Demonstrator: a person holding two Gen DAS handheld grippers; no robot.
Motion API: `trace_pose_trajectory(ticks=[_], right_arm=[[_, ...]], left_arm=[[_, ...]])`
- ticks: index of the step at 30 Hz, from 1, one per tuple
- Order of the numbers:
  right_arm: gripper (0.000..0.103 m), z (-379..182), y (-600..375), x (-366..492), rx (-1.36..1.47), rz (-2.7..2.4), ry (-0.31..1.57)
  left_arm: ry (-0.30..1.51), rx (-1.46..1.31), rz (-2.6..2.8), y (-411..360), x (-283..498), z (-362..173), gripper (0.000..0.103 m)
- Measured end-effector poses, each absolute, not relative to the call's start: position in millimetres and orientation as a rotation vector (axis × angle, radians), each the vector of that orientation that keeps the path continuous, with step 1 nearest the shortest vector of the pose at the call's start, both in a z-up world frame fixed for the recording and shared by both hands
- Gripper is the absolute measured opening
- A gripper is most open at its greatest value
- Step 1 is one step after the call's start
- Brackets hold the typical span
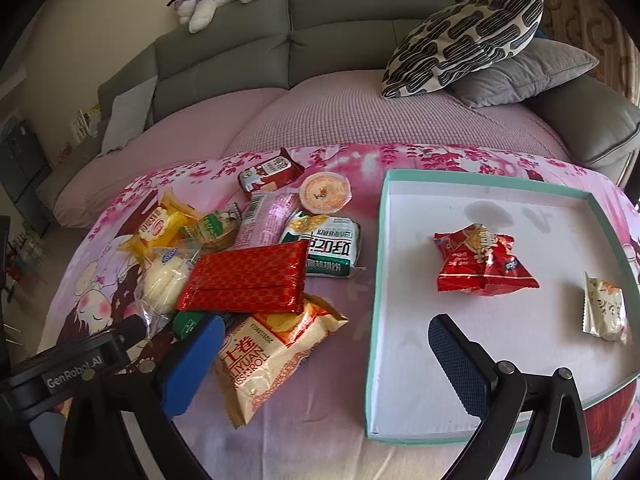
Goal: Organize snacks
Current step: 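Withdraw both open tools from the tray back toward the snack pile, then grasp the yellow-orange DALIYUAN bread packet with the right tool while the left tool grasps the green packet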
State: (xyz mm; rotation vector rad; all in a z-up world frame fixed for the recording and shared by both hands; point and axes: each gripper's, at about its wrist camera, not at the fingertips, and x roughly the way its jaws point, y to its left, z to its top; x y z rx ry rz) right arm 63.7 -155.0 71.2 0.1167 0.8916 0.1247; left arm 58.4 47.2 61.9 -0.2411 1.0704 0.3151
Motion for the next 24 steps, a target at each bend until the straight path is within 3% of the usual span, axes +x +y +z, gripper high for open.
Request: trace_pose_trajectory(ticks=[15, 24], right_arm=[[0.098, 53, -122, 71, 0.043, 0.111, 0.931], [0.081, 50, -109, 70, -0.010, 0.146, 0.925]], left_arm=[[1.010, -0.343, 0.263, 72, 60, 53, 0.102], [0.992, -0.371, 0.168, 67, 67, 45, 0.102]])
